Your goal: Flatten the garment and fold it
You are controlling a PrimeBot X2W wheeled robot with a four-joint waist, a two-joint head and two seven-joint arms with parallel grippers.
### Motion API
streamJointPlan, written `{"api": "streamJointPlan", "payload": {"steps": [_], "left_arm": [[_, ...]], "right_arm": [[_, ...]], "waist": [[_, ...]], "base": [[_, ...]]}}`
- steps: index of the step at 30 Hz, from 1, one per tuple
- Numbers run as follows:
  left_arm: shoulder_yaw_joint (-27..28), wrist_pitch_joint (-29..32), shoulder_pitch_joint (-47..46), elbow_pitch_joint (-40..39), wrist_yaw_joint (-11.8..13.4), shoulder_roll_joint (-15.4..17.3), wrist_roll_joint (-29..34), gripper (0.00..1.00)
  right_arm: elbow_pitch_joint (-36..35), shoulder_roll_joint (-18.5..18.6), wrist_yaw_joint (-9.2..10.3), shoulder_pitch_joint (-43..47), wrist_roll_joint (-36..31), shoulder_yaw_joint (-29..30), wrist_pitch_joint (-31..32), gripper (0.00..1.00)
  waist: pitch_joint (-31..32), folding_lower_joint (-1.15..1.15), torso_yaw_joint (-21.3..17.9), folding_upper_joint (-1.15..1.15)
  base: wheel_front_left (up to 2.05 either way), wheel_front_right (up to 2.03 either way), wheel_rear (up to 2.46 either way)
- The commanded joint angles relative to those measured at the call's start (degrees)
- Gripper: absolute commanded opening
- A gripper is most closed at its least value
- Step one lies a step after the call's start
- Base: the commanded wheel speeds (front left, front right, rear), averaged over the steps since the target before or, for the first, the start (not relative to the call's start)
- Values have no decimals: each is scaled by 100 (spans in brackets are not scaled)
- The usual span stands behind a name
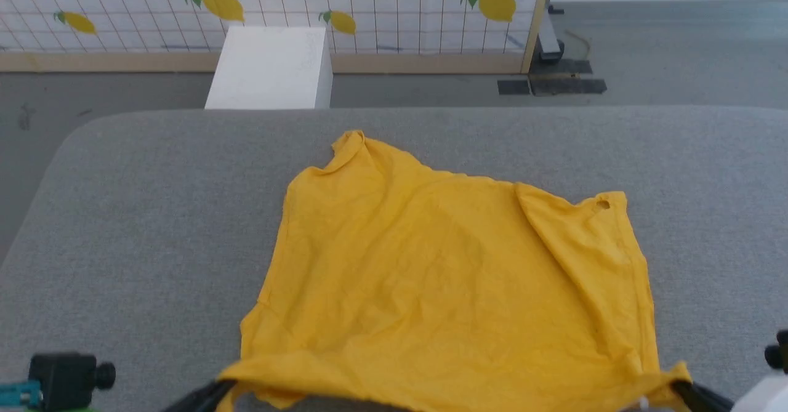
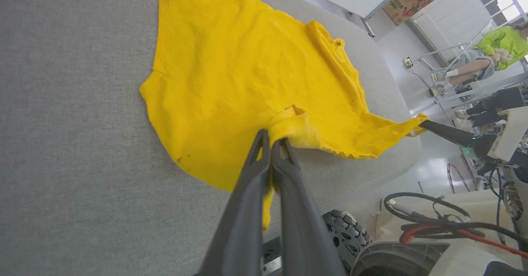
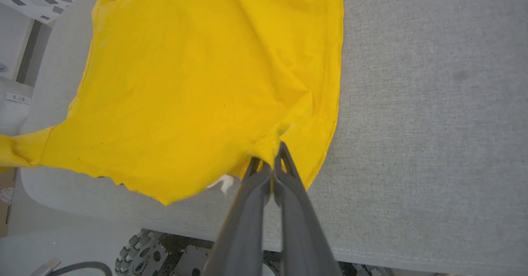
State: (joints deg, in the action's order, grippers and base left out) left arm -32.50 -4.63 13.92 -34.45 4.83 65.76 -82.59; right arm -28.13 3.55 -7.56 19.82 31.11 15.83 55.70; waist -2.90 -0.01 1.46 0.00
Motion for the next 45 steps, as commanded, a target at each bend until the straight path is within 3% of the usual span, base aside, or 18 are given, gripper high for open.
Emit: {"api": "streamJointPlan", "payload": {"steps": [1,8,13,20,24,32,39,41,42,43,45], "left_arm": [[66,20,-262,97,-63,-69,171,0],[151,203,-1363,695,-349,-399,880,0],[-70,413,-2226,1335,-606,-978,1351,0],[-542,558,-3166,2818,-933,-1955,1829,0],[-749,600,-3504,3621,-1072,-2353,1896,0],[-1218,1085,-3864,4647,-1201,-2723,1774,0],[-1399,1082,-3971,5034,-1224,-2890,1704,0],[-1403,1030,-3972,5114,-1227,-2930,1648,0],[-1395,994,-3965,5146,-1228,-2949,1605,0],[-1381,955,-3956,5162,-1228,-2961,1566,11],[-1334,873,-3914,5131,-1229,-2975,1423,41]], "right_arm": [[32,41,8,-229,-77,-74,-154,0],[390,285,8,-1122,-445,-352,-894,0],[915,427,8,-1700,-690,-607,-1340,0],[1836,486,8,-2238,-895,-866,-1824,0],[2345,534,8,-2444,-1067,-975,-2001,0],[3103,464,8,-2688,-1146,-1148,-2041,0],[3492,386,8,-2816,-1132,-1200,-2149,0],[3588,364,8,-2836,-1120,-1196,-2141,9],[3624,356,8,-2842,-1118,-1199,-2140,27],[3644,351,8,-2844,-1118,-1199,-2136,42],[3635,334,8,-2838,-1081,-1172,-2095,100]], "waist": [[-239,1,-47,0],[-745,1,-149,0],[-992,1,-218,0],[-1222,1,-260,0],[-1346,1,-290,0],[-1494,1,-307,0],[-1562,1,-303,0],[-1553,1,-298,0],[-1541,1,-296,0],[-1527,1,-294,0],[-1472,1,-288,0]], "base": [[0,0,0],[0,0,0],[0,0,0],[0,0,0],[0,0,0],[0,0,0],[0,0,0],[0,0,0],[0,0,0],[0,0,0],[0,0,0]]}}
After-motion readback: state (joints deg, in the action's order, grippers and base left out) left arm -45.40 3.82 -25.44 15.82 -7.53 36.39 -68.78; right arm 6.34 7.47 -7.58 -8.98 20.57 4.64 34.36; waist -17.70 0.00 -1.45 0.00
